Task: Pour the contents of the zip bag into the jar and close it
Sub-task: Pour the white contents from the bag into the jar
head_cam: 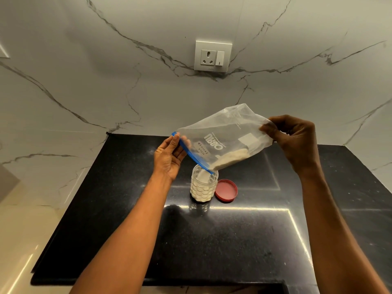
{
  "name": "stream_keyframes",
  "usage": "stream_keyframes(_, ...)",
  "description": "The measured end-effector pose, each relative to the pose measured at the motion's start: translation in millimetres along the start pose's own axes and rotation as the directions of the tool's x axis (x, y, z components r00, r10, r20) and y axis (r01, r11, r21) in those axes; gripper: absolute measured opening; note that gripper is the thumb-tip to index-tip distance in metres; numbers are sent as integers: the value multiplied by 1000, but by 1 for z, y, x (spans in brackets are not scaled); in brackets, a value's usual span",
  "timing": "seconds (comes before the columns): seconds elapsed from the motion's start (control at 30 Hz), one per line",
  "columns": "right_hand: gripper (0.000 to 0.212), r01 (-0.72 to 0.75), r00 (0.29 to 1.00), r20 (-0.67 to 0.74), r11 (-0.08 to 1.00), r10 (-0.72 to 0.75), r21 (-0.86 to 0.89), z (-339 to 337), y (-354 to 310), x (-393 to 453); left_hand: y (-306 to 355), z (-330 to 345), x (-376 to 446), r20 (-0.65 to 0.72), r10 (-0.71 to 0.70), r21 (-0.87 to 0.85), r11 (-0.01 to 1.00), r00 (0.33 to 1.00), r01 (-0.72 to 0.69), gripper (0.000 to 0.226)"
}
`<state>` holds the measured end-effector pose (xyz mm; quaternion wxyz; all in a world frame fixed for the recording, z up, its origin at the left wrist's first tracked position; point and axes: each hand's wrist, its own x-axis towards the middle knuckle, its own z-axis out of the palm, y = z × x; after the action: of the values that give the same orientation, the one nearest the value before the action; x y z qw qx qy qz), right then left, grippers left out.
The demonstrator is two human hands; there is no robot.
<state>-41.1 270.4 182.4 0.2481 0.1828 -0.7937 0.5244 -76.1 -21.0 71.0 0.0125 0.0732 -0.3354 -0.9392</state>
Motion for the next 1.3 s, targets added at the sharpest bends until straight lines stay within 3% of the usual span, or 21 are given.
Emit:
stream_keyframes(0.93,18,19,999,26,999,-18,-28,0,-7,3,2,3,-8,-11,12,-7,1000,1000,-12,9)
stream_keyframes(1.3,17,27,999,32,999,-25,-46,0,-9,9,1,2,-4,9,14,-14,1000,1000,-14,23)
